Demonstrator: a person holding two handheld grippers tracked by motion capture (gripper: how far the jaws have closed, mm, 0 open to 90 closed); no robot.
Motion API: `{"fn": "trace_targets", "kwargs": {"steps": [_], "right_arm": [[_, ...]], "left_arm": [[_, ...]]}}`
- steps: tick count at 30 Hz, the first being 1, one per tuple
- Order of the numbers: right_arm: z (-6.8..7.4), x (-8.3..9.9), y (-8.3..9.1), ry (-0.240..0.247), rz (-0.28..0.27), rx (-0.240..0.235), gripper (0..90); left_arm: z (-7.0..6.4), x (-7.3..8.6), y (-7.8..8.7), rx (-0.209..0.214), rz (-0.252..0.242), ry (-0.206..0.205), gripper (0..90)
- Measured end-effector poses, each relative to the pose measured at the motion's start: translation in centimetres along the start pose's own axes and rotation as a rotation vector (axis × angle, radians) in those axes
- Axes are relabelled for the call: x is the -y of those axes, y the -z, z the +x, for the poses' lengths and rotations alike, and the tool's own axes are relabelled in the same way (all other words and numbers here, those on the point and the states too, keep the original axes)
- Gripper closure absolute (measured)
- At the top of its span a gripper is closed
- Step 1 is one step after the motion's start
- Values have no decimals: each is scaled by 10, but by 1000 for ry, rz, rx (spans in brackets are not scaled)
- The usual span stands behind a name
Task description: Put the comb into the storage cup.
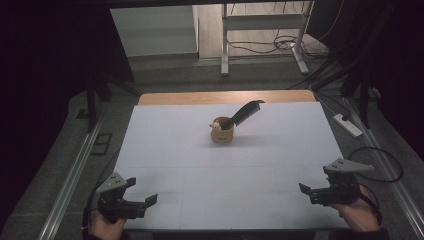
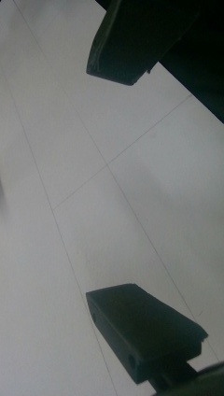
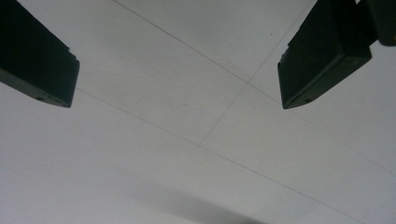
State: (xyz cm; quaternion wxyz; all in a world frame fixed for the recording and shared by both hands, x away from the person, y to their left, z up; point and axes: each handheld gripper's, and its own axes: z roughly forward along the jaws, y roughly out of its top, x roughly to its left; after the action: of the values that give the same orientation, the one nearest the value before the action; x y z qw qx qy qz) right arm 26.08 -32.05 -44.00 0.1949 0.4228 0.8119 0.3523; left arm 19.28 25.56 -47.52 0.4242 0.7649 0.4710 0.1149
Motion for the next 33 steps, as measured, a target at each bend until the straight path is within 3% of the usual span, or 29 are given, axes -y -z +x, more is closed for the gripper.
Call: {"fn": "trace_targets", "kwargs": {"steps": [15,33], "right_arm": [[-4,16,9,-18,13,42,0],[-6,32,14,-38,75,85,0]], "left_arm": [[0,0,1,5,-7,-3,0],[0,2,3,19,-22,-7,0]]}}
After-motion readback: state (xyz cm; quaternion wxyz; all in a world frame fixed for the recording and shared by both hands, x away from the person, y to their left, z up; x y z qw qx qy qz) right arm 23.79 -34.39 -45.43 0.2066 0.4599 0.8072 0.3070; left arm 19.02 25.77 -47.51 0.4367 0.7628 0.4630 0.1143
